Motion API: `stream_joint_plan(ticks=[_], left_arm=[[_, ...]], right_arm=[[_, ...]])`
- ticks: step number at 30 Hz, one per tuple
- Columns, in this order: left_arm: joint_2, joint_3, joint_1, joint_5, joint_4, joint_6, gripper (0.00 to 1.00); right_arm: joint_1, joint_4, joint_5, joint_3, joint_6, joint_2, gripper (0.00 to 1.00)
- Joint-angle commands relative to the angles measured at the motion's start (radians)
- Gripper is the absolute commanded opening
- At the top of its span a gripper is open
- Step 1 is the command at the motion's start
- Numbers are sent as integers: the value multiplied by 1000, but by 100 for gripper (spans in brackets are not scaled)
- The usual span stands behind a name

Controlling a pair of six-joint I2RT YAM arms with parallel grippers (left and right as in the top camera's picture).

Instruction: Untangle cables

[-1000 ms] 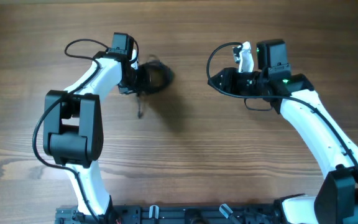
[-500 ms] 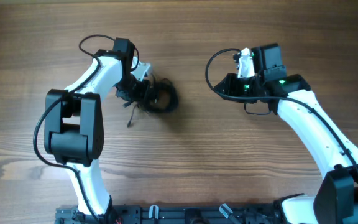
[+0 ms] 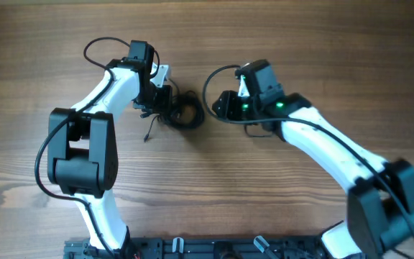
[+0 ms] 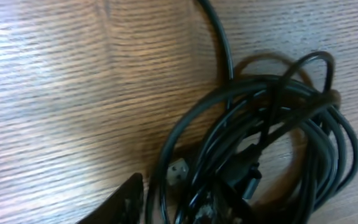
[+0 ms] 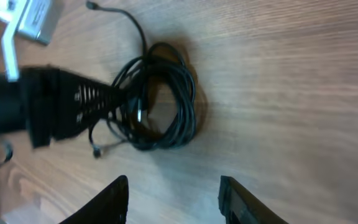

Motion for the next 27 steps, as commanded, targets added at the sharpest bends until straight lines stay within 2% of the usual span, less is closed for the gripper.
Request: stream_joint_plan(ticks=[1,4,7,11,15,20,23,27], left_arm=[[19,-58,-5,53,0,-5,18],[19,-84,-5,195,3,-5,4],[19,-108,-29,262,-14,-5,4],[19,-118,-108,262,-16,-6,4],[19,-118,-194,261,-6,-50,4],[19,-118,-204,241,4,-65,4],[19,-118,-205,93,11,-164,5],[19,-118,-207,92,18,-166,4]], right_arm=[[15,94,-71,7,54,102,43],[16,179,-103,7,101,167,40],[16,193,-103,7,122,193,40],[16,176,-95,7,122,193,39],[21,77,30,7,133,193,40],[21,1,33,7,193,193,40],[21,-53,34,7,193,193,39],[21,-45,51,-13,239,193,31]])
